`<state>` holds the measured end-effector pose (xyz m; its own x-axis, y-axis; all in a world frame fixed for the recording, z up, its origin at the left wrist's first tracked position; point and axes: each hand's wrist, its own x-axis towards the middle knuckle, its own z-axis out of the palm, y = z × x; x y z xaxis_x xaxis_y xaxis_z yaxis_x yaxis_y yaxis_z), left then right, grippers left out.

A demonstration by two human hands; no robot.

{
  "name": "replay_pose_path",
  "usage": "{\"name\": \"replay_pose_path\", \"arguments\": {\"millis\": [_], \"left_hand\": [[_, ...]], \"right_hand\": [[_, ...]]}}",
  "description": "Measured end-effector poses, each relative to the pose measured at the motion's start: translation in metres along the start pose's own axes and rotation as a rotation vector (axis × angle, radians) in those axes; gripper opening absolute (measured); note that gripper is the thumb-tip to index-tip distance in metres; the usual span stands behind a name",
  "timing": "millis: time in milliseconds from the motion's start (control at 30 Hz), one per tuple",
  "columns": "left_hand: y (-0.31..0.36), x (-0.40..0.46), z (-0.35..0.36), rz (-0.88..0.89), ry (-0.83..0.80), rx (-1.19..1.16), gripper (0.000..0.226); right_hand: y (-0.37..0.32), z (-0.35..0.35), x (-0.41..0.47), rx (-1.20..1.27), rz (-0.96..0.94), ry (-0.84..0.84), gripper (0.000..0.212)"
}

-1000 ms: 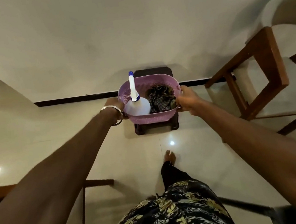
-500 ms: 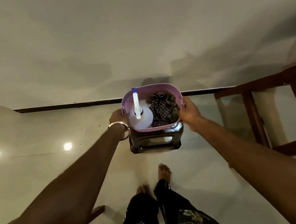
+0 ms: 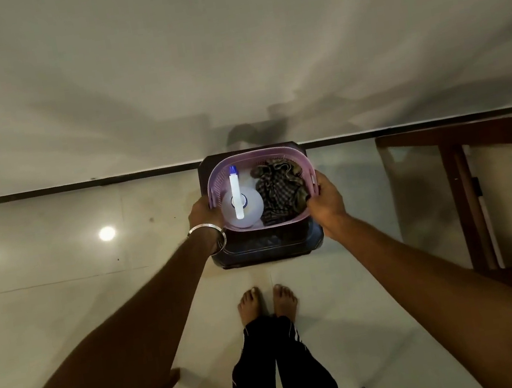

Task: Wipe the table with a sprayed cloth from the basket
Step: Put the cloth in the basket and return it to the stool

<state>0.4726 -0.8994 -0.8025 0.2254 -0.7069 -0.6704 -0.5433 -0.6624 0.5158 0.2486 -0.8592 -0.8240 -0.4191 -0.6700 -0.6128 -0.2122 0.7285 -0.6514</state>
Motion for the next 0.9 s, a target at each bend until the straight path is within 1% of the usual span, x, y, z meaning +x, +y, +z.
{"name": "replay_pose_path", "arguments": {"millis": [233,333,567,667,767,833,867,900], "left_hand": [[-0.009,0.022,0.015,-0.015,-0.001,0.011,0.027],[-0.015,0.026,0.019,-0.024,0.020,-0.013,0.028],[-0.022,0.029,0.024,-0.018,0.037,0.010,0.030],[-0.021,0.022,0.024,-0.024,0.030,0.021,0.031],[-0.025,0.009,0.023,-0.049,0.009,-0.048,0.029],[-0.029,0.001,0.022,-0.092,-0.017,-0.165,0.028],[-0.028,-0.007,0.020,-0.126,-0.027,-0.241,0.027],[-0.028,-0.015,0.019,-0.153,-0.031,-0.311,0.027]], "right_hand": [[0.015,0.010,0.017,0.004,0.036,-0.037,0.044],[0.017,0.014,0.020,-0.002,0.031,-0.044,0.047],[0.018,0.015,0.019,-0.027,0.014,-0.058,0.050],[0.016,0.011,0.015,-0.040,0.031,-0.066,0.044],[0.024,0.008,0.008,0.034,0.098,-0.066,0.029],[0.025,0.005,-0.001,0.101,0.127,-0.061,0.016],[0.021,0.001,-0.011,0.114,0.128,-0.059,0.015],[0.019,-0.002,-0.018,0.129,0.123,-0.060,0.018]]}}
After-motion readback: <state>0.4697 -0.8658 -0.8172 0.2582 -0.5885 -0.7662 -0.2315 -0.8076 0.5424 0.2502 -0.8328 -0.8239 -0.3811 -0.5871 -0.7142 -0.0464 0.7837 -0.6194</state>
